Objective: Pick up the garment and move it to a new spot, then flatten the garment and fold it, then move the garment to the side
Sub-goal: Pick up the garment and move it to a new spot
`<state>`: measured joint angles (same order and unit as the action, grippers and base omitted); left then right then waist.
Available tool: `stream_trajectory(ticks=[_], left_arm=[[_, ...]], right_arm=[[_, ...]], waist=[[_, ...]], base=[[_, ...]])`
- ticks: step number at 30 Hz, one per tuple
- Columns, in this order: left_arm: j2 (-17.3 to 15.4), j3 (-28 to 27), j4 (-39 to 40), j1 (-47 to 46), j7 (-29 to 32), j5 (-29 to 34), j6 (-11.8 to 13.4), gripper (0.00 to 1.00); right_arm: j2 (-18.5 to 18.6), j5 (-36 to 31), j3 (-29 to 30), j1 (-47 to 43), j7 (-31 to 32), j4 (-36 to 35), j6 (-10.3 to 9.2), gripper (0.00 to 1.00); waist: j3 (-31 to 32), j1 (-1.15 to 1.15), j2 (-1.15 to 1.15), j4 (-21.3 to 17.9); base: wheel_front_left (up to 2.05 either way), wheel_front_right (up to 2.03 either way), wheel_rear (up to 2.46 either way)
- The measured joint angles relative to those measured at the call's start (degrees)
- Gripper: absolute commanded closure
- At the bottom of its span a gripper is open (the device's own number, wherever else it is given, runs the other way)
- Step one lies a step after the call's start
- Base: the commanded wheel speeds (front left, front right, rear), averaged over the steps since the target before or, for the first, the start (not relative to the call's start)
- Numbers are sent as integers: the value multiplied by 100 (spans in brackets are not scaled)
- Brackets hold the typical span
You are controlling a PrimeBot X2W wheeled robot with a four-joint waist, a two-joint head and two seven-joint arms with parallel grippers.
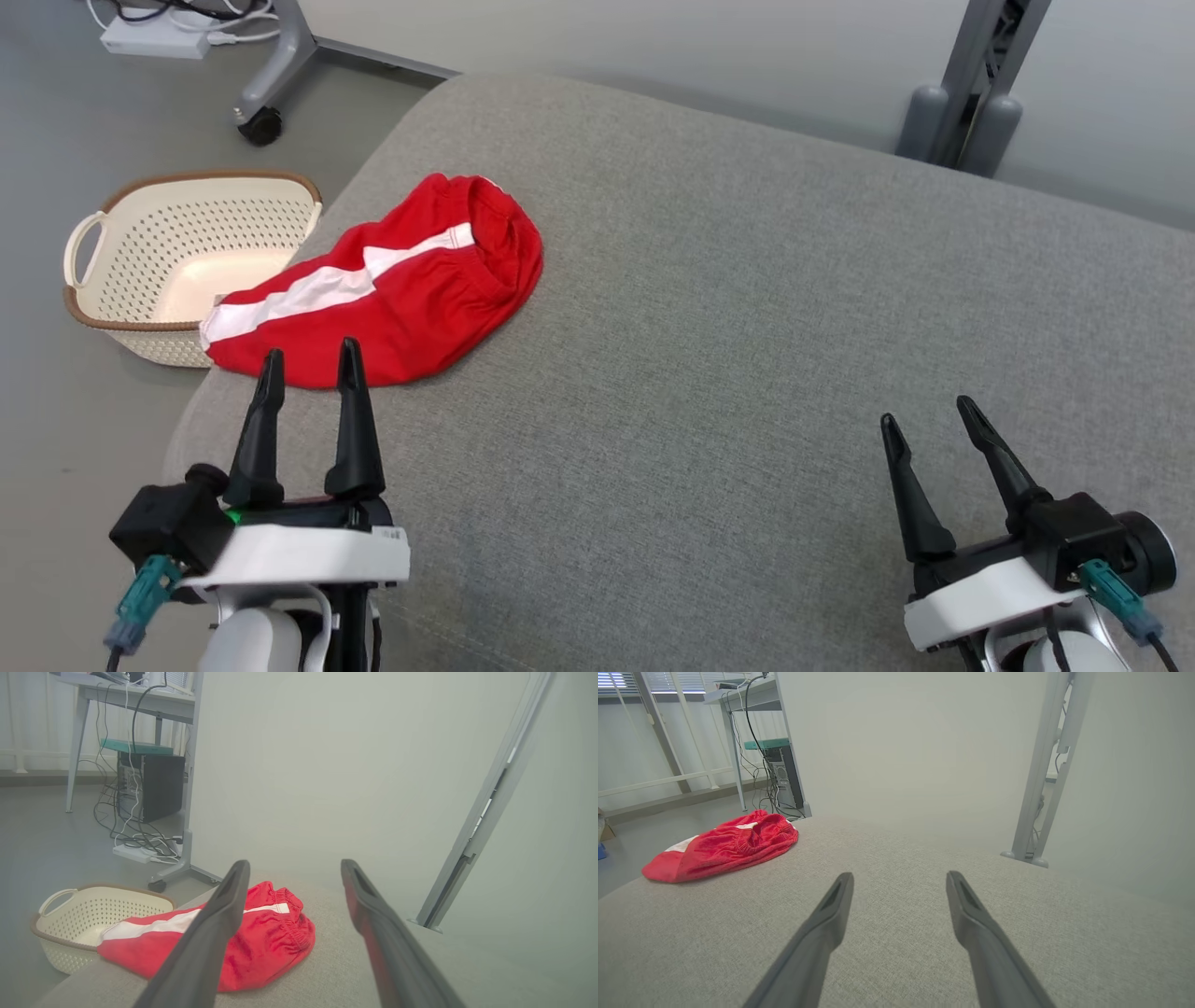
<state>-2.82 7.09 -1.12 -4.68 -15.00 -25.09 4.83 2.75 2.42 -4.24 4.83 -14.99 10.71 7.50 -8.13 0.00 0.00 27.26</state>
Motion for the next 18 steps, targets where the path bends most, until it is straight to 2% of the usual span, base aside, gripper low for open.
stream_trajectory(ticks=[8, 18], left_arm=[[4, -198, -893, -996, -8, -64, 93, 0], [-92, -656, -2480, -2562, 91, -570, -232, 0]], right_arm=[[131, -271, 57, 275, 0, -57, 0, 0], [266, -404, 122, 681, 0, -201, 0, 0]], waist=[[-603, 0, 0, -263], [-1339, 0, 0, -604]], base=[[0, 0, 0], [0, 0, 0]])
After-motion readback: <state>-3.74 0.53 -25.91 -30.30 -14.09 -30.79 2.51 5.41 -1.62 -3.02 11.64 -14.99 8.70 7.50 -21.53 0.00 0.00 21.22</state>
